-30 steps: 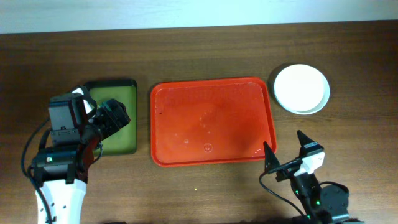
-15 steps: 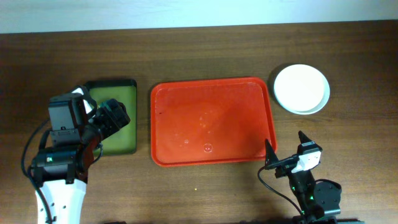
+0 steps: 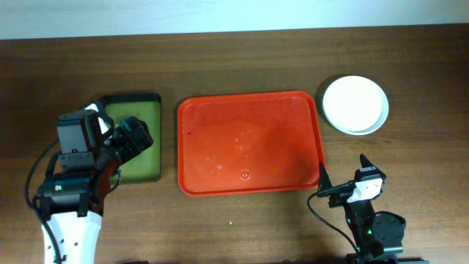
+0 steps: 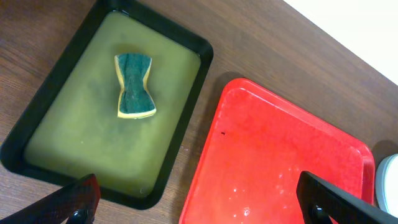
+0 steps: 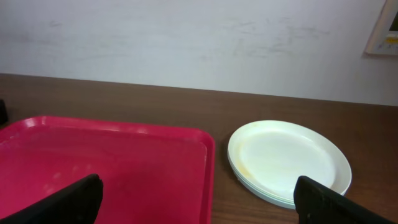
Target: Clean dirty plates on tray and stack at the side
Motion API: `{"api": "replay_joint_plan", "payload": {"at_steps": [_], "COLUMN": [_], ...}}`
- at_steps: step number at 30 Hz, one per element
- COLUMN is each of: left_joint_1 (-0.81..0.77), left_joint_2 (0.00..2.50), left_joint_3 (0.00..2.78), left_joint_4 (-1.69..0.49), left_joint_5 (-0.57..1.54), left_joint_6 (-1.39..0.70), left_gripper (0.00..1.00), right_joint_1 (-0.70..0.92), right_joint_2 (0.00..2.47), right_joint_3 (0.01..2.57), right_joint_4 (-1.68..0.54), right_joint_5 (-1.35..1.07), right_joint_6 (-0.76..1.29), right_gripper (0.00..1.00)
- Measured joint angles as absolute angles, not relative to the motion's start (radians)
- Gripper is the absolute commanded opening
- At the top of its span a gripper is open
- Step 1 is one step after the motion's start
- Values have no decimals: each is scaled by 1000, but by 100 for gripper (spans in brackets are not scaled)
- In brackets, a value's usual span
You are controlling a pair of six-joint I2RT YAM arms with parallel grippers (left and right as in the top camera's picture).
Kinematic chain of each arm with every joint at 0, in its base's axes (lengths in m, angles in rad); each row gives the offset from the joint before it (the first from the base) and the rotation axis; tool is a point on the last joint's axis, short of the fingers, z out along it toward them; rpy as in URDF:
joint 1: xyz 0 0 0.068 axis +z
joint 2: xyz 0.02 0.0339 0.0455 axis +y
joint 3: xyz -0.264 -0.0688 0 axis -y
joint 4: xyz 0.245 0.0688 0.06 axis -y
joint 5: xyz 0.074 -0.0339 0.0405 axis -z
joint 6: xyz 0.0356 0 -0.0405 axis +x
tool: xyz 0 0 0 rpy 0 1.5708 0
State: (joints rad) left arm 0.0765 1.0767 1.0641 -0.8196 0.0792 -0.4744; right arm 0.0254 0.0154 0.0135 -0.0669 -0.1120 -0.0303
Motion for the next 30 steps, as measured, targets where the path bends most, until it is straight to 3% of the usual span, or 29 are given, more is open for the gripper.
{"api": "replay_joint_plan", "payload": {"at_steps": [17,22,26,30], "left_joint_1": [76,76,65,10], "left_joint_2": [1077,1077,1069,912], "left_joint_3": [1064,1064,1050,898], "left_joint_4": [-823,-912,-955,-875], "left_joint_5": [79,48,36,28], "left_joint_6": [-474,-471,-345,-89], "left_gripper": [99,99,99,99], "right_joint_1": [25,25,25,25], "right_joint_2": [15,15,15,14], "right_joint_3": [14,14,14,14], "right_joint_4": [-67,-67,-67,-67], "right_joint_5": [-112,-112,-112,-111], "right_joint_6": [-30,-31,-31,-31], "right_gripper": [99,99,99,99]}}
